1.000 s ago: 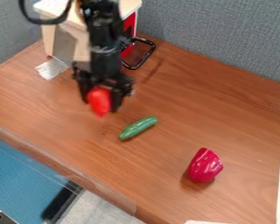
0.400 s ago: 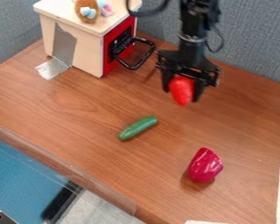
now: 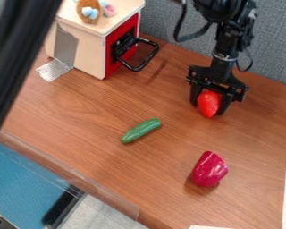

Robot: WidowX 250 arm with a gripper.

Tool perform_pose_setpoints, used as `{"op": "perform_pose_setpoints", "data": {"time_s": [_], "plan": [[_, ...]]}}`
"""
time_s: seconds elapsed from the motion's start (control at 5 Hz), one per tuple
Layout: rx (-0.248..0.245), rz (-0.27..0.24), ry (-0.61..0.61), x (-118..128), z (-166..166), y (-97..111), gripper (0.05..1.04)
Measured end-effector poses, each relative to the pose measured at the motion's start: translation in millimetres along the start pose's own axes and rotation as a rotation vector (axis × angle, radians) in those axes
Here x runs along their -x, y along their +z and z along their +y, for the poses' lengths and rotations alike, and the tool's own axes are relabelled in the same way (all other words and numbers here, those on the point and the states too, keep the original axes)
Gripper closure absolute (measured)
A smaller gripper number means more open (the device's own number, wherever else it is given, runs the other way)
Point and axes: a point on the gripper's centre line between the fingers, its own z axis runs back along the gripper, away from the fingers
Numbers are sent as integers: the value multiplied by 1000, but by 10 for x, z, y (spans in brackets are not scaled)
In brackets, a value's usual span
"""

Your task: Move the red strawberry to the middle of the table

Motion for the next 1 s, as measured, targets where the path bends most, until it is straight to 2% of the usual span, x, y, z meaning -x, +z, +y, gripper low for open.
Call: {"op": "perform_pose_setpoints", "data": {"time_s": [0.2,0.4,0.6,0.8,1.0], "plan": [[2,2,-7,-96,-25,-10,227],[21,9,-14,-80,-39,-27,72],[12,15,-14,10,5,41,75],[32,-70,-13,46,7,442,80],[47,-113,-11,166,28,682,81]]}}
